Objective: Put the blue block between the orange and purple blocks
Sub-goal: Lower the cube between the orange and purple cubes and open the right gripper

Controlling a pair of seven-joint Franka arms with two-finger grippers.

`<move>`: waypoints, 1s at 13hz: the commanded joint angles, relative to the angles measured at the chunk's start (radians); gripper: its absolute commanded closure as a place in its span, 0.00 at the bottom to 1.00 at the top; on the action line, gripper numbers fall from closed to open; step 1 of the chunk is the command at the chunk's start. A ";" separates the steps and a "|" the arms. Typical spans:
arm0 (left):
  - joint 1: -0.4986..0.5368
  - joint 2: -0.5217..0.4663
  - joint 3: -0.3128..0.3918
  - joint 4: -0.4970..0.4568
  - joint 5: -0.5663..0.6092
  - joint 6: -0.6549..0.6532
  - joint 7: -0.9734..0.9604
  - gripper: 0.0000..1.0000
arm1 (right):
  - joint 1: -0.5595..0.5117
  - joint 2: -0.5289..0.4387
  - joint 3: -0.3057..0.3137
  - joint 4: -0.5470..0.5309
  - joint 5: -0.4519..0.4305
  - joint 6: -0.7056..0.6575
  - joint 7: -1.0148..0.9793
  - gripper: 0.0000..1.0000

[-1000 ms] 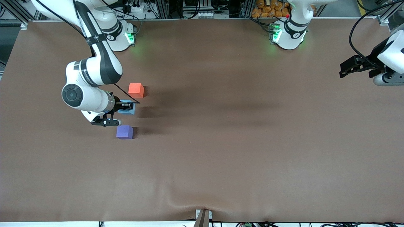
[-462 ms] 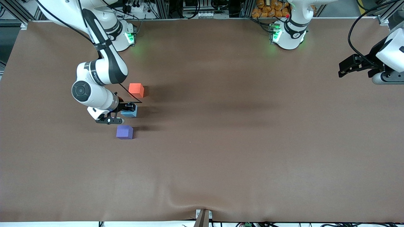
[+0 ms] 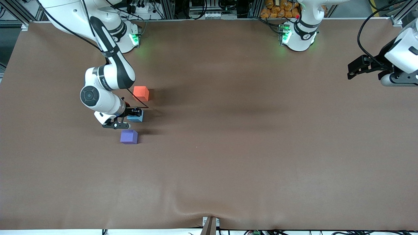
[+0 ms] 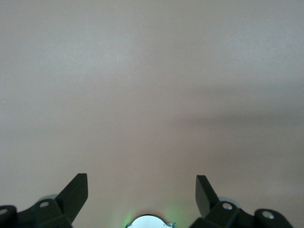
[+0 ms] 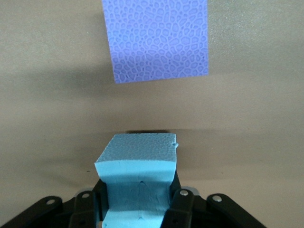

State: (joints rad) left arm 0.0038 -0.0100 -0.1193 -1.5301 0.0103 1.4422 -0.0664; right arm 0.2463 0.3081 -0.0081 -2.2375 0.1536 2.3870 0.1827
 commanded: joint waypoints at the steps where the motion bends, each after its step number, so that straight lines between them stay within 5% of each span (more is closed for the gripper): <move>1: 0.004 -0.015 -0.010 -0.001 0.000 -0.005 -0.001 0.00 | -0.025 0.005 0.017 -0.027 -0.003 0.053 -0.026 1.00; 7: 0.005 -0.013 -0.010 -0.002 0.000 -0.006 0.000 0.00 | -0.025 0.029 0.017 -0.030 -0.002 0.066 -0.025 0.96; 8: 0.005 -0.015 -0.010 -0.001 0.002 -0.006 0.000 0.00 | -0.025 0.034 0.017 -0.028 -0.002 0.066 -0.025 0.32; 9: 0.005 -0.013 -0.010 0.001 0.002 -0.006 0.000 0.00 | -0.027 0.032 0.017 -0.027 -0.002 0.061 -0.023 0.00; 13: 0.004 -0.013 -0.010 0.001 0.002 -0.005 0.000 0.00 | -0.025 -0.020 0.019 0.057 0.000 -0.136 -0.023 0.00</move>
State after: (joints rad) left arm 0.0041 -0.0100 -0.1248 -1.5300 0.0103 1.4421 -0.0664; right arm 0.2455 0.3340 -0.0077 -2.2270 0.1537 2.3614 0.1814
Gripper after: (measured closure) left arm 0.000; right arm 0.009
